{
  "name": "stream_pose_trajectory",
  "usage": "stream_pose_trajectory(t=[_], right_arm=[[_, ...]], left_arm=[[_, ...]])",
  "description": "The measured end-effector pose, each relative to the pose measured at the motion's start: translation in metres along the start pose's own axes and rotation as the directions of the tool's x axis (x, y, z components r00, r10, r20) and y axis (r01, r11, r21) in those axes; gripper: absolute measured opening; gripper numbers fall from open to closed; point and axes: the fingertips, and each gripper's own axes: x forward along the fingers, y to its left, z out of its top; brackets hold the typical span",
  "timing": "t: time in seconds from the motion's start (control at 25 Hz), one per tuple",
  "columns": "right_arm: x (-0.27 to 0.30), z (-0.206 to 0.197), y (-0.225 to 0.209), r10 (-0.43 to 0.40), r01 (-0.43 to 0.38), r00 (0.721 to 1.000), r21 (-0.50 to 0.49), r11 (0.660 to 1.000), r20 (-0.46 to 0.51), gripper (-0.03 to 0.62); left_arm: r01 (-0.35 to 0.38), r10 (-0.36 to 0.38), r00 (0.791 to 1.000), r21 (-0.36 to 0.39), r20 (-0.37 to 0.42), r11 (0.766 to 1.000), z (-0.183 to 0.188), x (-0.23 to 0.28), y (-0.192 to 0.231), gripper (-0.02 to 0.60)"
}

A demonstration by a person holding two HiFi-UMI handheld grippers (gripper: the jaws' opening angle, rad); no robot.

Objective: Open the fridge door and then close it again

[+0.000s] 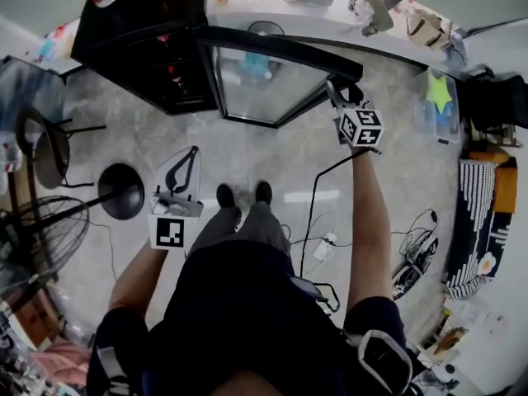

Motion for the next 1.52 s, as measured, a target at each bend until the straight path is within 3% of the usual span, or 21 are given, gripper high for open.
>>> stream_pose_trajectory(t=[0.64, 1.52], right_arm=[[0.049, 0.018, -0.037, 0.143, -0.142, 0.990, -0.065, 0.988, 0.005, 0.226], [0.096, 0.035, -0.059, 0.197, -0.193, 0.980, -0.103, 0.976, 0.036, 0.230]], left_arm=[[-0.098, 0.099, 0.994, 0.023, -0.044, 0.995, 0.004, 0.048, -0.026, 0.023], [-0.155, 0.157, 0.985, 0.044, -0.068, 0.987, 0.002, 0.059, -0.029, 0.023]])
